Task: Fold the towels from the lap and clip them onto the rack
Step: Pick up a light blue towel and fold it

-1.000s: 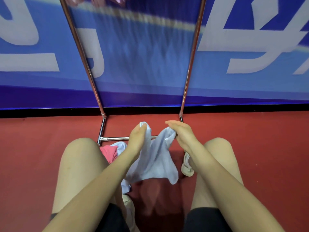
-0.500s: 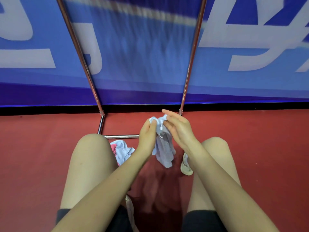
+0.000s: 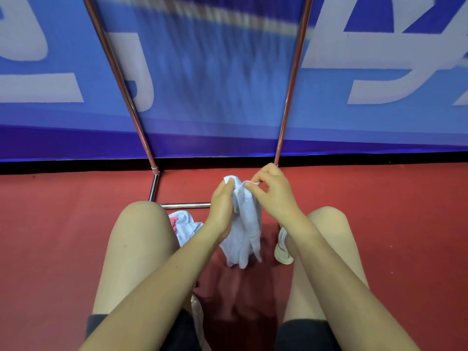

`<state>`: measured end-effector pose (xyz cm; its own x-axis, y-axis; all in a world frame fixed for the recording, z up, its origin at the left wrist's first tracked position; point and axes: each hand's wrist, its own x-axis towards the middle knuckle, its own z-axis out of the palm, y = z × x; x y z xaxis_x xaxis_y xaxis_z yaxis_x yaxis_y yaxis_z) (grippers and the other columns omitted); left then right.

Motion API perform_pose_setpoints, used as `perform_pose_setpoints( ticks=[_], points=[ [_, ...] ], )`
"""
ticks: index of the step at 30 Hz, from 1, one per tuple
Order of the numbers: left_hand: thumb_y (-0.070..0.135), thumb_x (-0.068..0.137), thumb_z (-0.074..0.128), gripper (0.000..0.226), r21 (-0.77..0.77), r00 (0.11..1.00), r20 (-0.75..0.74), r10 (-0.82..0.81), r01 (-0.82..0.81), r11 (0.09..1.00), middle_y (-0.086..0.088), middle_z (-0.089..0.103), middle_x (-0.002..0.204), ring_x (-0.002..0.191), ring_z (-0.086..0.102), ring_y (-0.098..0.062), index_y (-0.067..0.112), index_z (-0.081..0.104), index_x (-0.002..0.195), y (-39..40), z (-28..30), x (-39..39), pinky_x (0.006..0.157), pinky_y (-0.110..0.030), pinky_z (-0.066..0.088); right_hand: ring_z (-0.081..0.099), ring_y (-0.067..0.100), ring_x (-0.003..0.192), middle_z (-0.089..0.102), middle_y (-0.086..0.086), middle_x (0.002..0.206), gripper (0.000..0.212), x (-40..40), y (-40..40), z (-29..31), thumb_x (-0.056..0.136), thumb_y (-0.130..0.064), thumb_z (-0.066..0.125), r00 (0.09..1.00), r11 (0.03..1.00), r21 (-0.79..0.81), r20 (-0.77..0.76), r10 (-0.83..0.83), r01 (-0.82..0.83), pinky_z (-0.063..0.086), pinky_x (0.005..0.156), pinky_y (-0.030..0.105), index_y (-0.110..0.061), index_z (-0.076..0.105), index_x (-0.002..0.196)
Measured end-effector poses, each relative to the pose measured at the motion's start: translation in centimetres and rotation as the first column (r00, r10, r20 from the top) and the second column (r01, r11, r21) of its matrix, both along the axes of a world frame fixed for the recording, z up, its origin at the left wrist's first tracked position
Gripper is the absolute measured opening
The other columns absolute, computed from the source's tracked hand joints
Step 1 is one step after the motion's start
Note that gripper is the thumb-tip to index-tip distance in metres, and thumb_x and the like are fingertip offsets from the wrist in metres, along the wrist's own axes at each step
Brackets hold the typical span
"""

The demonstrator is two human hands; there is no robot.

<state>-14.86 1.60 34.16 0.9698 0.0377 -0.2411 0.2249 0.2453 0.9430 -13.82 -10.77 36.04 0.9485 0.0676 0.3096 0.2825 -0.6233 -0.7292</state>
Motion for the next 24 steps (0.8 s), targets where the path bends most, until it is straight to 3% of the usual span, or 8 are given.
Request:
perform_pose_setpoints(
  ticks=[3, 5, 7, 11, 14, 16, 21, 24],
  points=[
    [0.033, 0.088, 0.045, 0.026, 0.005, 0.999, 0.005, 0.034, -0.034, 0.999, -0.004, 0.057, 0.077, 0.081, 0.052, -0.017, 0.012, 0.057, 0.078, 0.5, 0.1, 0.2, 0.079, -0.033, 0.044, 0.046, 0.009, 0.083, 0.052, -0.004, 0.084, 0.017, 0.0, -0.1, 0.1, 0.086, -0.018, 0.057, 0.999, 0.998, 0.065, 0.05, 0.008, -0.011, 0.037, 0.079, 0.015, -0.01, 0.058, 0.071],
    [0.027, 0.088, 0.043, 0.024, 0.06, 0.997, 0.025, 0.078, -0.08, 0.995, 0.001, 0.046, 0.069, 0.076, 0.043, -0.018, 0.019, 0.047, 0.066, 0.6, 0.3, 0.1, 0.075, -0.034, 0.039, 0.041, 0.008, 0.064, 0.046, -0.004, 0.067, 0.02, -0.3, 0.1, 0.4, 0.09, -0.012, 0.052, 0.995, 0.969, 0.246, -0.088, 0.051, -0.028, 0.036, 0.063, 0.021, -0.011, 0.051, 0.071],
    [0.024, 0.09, 0.043, 0.024, 0.103, 0.994, 0.081, 0.067, -0.075, 0.992, 0.004, 0.04, 0.066, 0.069, 0.039, -0.013, 0.018, 0.043, 0.067, 0.5, 0.7, -0.1, 0.069, -0.029, 0.037, 0.035, 0.007, 0.059, 0.039, -0.004, 0.061, 0.024, -0.6, 0.4, 0.6, 0.092, -0.01, 0.049, 0.984, 0.936, 0.352, -0.154, 0.087, -0.027, 0.031, 0.056, 0.02, -0.014, 0.047, 0.069],
    [0.021, 0.099, 0.043, 0.029, 0.147, 0.991, 0.128, 0.037, -0.055, 0.988, 0.012, 0.048, 0.068, 0.065, 0.045, -0.006, 0.022, 0.048, 0.07, 0.5, 0.7, -0.6, 0.067, -0.026, 0.04, 0.039, 0.005, 0.065, 0.043, 0.002, 0.068, 0.021, -0.9, 1.4, 0.8, 0.092, -0.011, 0.05, 0.979, 0.876, 0.483, -0.188, 0.084, 0.018, 0.034, 0.06, 0.015, -0.011, 0.05, 0.072],
    [0.024, 0.1, 0.044, 0.031, 0.131, 0.987, 0.159, -0.009, -0.012, 0.991, 0.009, 0.045, 0.066, 0.064, 0.042, -0.007, 0.019, 0.046, 0.07, 0.4, 0.5, -1.0, 0.063, -0.025, 0.038, 0.044, -0.001, 0.063, 0.049, -0.007, 0.068, 0.022, -1.0, 1.8, 0.6, 0.094, -0.011, 0.05, 0.963, 0.835, 0.543, -0.261, 0.062, 0.094, 0.039, 0.064, 0.013, -0.014, 0.052, 0.073],
    [0.026, 0.1, 0.044, 0.024, 0.126, 0.991, 0.134, 0.007, -0.024, 0.992, 0.006, 0.052, 0.075, 0.07, 0.048, -0.01, 0.02, 0.053, 0.079, 0.4, 0.6, -0.9, 0.067, -0.025, 0.042, 0.046, -0.002, 0.063, 0.051, -0.01, 0.068, 0.022, -0.8, 1.9, 0.4, 0.094, -0.013, 0.05, 0.953, 0.818, 0.557, -0.299, 0.038, 0.142, 0.04, 0.067, 0.015, -0.017, 0.054, 0.073],
    [0.028, 0.102, 0.039, 0.02, 0.077, 1.0, 0.006, 0.027, -0.028, 0.997, 0.008, 0.061, 0.09, 0.084, 0.059, -0.011, 0.024, 0.058, 0.097, 0.3, 1.1, -1.1, 0.07, -0.022, 0.047, 0.048, 0.009, 0.07, 0.054, -0.001, 0.071, 0.016, -0.8, 2.2, 0.0, 0.094, -0.014, 0.052, 0.934, 0.758, 0.617, -0.356, 0.026, 0.214, 0.041, 0.068, 0.023, -0.008, 0.059, 0.081],
    [0.027, 0.103, 0.038, 0.023, 0.062, 0.999, 0.02, 0.032, -0.033, 0.998, 0.006, 0.06, 0.084, 0.074, 0.058, -0.006, 0.02, 0.057, 0.093, -0.2, 1.3, -1.2, 0.065, -0.02, 0.046, 0.048, 0.015, 0.074, 0.052, 0.006, 0.073, 0.016, -0.7, 2.3, -0.4, 0.093, -0.017, 0.053, 0.923, 0.71, 0.659, -0.384, 0.032, 0.25, 0.041, 0.069, 0.027, -0.006, 0.059, 0.083]
  ],
)
